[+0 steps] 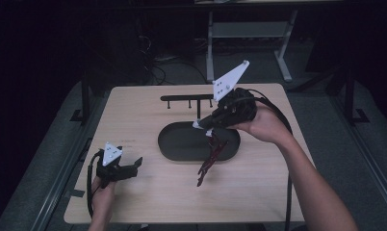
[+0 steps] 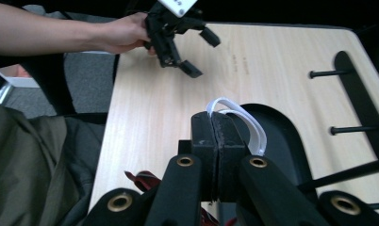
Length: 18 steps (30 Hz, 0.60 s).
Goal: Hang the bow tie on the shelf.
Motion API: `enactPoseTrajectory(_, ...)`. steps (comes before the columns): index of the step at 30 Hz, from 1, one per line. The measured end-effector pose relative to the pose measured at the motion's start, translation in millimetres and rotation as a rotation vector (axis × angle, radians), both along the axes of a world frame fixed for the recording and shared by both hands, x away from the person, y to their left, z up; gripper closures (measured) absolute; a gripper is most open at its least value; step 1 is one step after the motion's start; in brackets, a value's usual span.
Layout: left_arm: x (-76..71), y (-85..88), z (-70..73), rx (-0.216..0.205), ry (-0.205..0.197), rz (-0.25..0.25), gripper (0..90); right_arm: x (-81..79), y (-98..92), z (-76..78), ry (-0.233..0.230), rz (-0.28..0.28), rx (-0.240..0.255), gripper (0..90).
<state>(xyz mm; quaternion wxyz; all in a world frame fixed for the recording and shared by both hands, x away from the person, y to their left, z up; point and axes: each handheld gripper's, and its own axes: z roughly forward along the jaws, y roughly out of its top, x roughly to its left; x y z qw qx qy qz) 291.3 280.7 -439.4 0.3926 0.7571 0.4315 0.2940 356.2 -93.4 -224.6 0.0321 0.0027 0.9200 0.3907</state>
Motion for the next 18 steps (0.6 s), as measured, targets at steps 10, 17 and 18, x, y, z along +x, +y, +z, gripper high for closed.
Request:
enactPoseTrajectory(10, 0.3, 0.9, -0.3, -0.006, 0.001, 0.003, 13.5, 23.4, -4.9, 6.7, 0.019, -0.036, 0.005, 88.7)
enactPoseTrajectory(17, 0.4, 1.3, -0.2, -0.007, -0.001, 0.003, 13.5, 43.9, -7.7, 0.0, 0.042, -0.067, 0.000, 88.7)
enactPoseTrajectory(18, 0.4, 1.6, 0.0, -0.006, -0.001, 0.003, 13.5, 46.9, -7.5, -1.3, 0.051, -0.067, -0.001, 88.7)
